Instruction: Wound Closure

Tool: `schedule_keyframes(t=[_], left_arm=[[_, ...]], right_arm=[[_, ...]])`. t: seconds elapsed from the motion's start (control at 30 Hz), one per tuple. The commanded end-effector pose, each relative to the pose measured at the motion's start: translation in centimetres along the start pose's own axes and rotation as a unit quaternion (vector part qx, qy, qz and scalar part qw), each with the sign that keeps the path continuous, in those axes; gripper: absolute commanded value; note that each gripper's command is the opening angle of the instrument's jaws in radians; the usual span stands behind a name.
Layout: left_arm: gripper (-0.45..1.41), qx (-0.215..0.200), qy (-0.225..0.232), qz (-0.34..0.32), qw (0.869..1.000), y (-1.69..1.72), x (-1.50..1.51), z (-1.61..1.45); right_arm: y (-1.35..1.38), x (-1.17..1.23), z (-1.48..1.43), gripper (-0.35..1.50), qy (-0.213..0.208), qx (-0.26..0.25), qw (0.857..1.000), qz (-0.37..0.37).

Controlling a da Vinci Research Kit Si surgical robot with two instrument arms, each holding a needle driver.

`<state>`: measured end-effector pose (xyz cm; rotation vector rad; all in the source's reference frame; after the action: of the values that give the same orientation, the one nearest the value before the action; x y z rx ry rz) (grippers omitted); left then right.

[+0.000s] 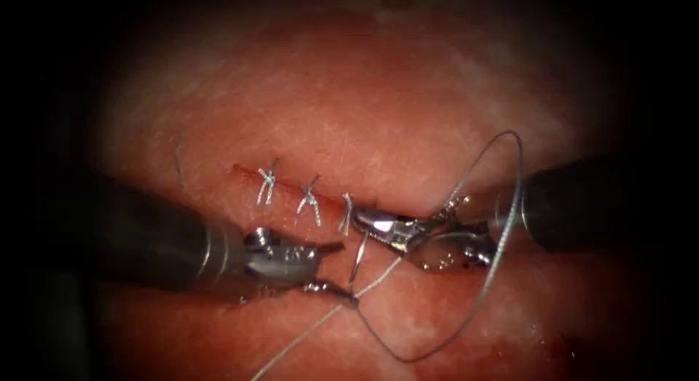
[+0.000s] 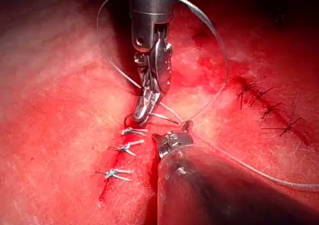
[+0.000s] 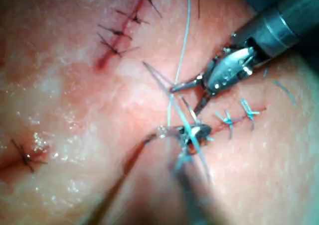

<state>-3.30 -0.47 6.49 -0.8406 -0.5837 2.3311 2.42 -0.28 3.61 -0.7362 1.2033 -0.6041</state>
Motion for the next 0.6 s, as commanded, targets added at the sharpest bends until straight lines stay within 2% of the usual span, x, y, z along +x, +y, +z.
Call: schedule_keyframes(t=[0.03, 0.4, 0.53, 0.6], left_arm=[[0.54, -0.002, -0.003, 0.0, 1.0, 0.1, -0.08, 0.08], [0.54, -0.006, -0.001, -0.002, 1.0, 0.17, -0.06, 0.25], [0.54, -0.006, -0.001, -0.005, 1.0, 0.15, 0.03, 0.27], [0.54, -0.004, 0.005, -0.008, 1.0, 0.13, 0.12, 0.27]], right_arm=[[-0.12, 0.11, 0.06, -0.35, 0.002, 0.001, 1.0, 0.002], [-0.08, 0.05, 0.02, -0.35, -0.004, 0.002, 1.0, 0.022], [0.07, 0.04, -0.03, -0.35, -0.002, -0.017, 0.999, 0.046], [0.23, 0.04, -0.09, -0.35, -0.002, -0.035, 0.996, 0.08]])
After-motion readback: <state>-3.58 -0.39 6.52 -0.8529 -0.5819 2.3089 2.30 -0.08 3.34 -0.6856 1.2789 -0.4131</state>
